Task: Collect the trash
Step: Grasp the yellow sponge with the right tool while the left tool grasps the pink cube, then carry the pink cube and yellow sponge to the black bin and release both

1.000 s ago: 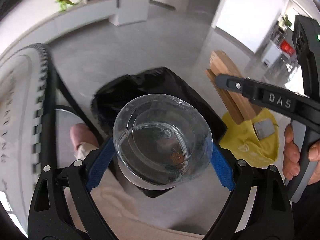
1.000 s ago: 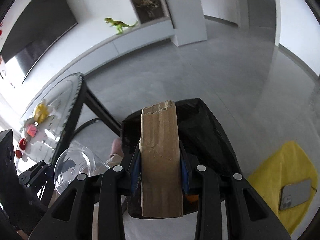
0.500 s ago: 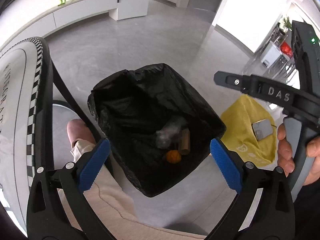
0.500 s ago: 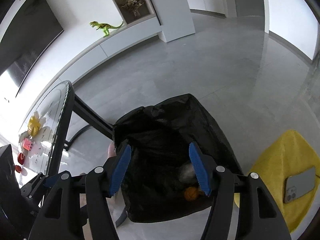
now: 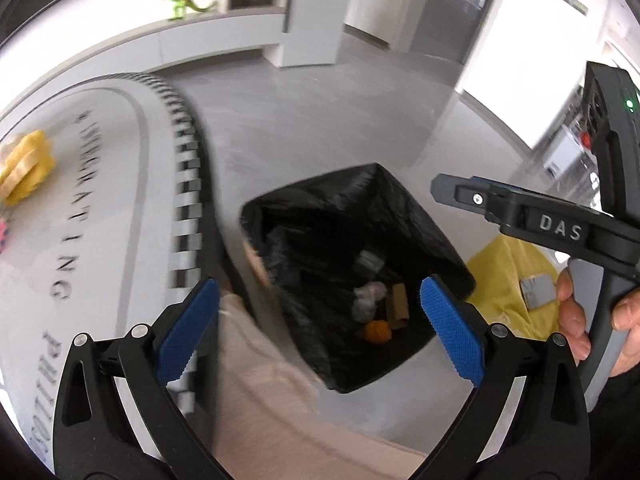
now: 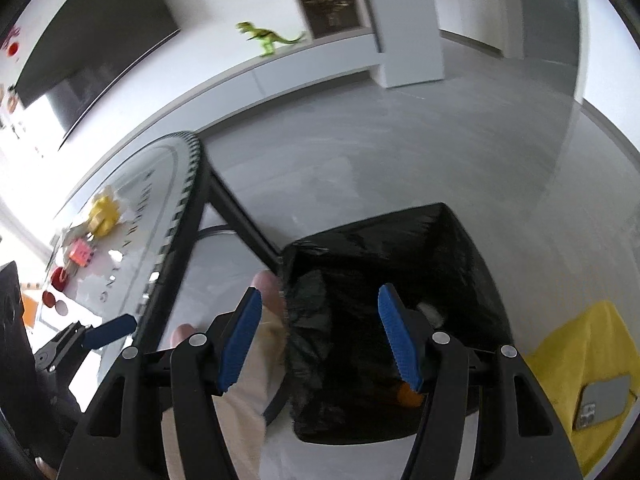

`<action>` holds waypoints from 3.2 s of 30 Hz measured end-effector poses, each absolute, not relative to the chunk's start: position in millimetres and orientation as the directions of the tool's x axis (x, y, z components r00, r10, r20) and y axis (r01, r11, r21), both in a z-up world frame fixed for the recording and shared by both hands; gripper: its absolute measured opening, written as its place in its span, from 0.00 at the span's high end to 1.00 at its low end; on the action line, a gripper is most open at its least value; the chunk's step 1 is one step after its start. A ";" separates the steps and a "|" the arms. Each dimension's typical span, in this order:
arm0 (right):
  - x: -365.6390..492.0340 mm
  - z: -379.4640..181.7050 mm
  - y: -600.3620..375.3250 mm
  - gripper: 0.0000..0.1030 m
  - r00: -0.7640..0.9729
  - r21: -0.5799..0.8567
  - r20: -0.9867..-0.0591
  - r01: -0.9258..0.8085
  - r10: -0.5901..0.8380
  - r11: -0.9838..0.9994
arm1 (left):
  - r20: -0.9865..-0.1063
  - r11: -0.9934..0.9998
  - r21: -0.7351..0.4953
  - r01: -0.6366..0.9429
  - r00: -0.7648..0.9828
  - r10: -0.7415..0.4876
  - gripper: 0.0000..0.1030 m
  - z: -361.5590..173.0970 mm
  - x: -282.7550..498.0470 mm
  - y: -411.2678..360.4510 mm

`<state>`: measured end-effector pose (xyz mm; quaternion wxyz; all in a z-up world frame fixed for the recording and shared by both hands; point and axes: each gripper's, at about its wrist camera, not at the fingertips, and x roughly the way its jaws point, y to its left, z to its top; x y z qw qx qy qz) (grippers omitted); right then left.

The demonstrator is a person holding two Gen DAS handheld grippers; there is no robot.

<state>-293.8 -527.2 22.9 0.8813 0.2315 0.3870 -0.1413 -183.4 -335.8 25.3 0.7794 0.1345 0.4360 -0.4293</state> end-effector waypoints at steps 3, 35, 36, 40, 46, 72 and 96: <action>-276.4 28.5 -509.6 0.40 0.665 0.297 -0.746 0.383 -0.038 0.875 | -0.787 0.634 -0.164 0.756 0.287 -0.546 0.06 29.3 -171.6 -314.0; -25.3 56.6 -320.1 0.40 0.632 0.242 -0.726 -0.132 0.270 0.961 | -0.772 0.930 -0.156 0.333 0.546 -0.325 0.06 20.7 -10.1 -116.5; -19.1 55.9 -318.2 0.40 0.630 0.238 -0.728 -0.138 0.271 0.961 | -0.773 0.932 -0.154 0.328 0.548 -0.321 0.06 21.1 -5.1 -115.2; 5.8 53.8 -308.3 0.39 0.615 0.191 -0.747 -0.164 0.252 0.968 | -0.774 0.939 -0.137 0.316 0.557 -0.301 0.06 22.2 8.9 -114.8; 26.5 47.0 -306.3 0.26 0.614 0.124 -0.766 -0.148 0.190 0.981 | -0.766 0.942 -0.140 0.304 0.570 -0.298 0.06 24.8 29.7 -120.1; -18.1 57.3 -340.1 0.54 0.637 0.246 -0.721 -0.134 0.274 0.960 | -0.784 0.947 -0.156 0.283 0.548 -0.292 0.47 15.9 42.1 -126.3; -153.6 81.7 -409.9 0.55 0.724 0.298 -0.670 0.062 0.163 0.952 | -0.749 0.853 -0.147 0.500 0.507 -0.427 0.47 60.4 -93.3 -190.8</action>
